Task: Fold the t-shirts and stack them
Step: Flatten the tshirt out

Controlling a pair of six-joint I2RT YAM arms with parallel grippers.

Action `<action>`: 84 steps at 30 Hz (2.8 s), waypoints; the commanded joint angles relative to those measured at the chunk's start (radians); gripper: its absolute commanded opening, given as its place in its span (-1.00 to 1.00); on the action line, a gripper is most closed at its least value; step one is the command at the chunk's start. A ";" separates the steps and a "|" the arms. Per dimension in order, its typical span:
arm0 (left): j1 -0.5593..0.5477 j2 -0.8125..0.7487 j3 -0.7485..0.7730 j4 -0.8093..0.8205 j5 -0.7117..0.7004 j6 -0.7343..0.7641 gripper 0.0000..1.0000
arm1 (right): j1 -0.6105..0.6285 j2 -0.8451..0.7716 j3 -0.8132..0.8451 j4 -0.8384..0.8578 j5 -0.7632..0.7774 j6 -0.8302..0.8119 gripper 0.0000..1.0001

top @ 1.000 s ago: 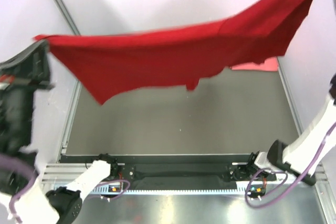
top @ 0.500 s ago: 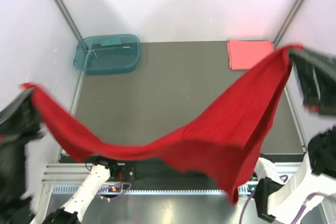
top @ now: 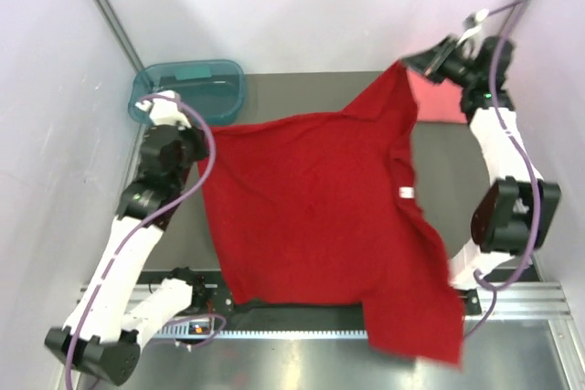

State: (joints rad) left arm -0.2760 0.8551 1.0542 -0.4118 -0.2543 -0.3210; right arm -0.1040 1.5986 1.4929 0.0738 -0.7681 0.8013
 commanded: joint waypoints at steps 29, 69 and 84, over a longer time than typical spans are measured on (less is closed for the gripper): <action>0.120 0.172 0.297 0.254 -0.014 0.129 -1.00 | 0.035 0.008 0.383 0.001 -0.027 -0.211 -1.00; 0.009 -0.065 0.038 0.479 -0.157 0.163 -1.00 | 0.035 -0.432 -0.210 0.363 -0.036 -0.178 -1.00; 0.104 0.694 -0.083 0.729 -0.137 0.007 -1.00 | 0.040 0.414 0.022 0.503 -0.088 -0.178 -1.00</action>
State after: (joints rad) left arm -0.2123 1.4593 0.8948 0.1913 -0.4194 -0.2584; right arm -0.0734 1.9282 1.3712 0.4877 -0.8272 0.6392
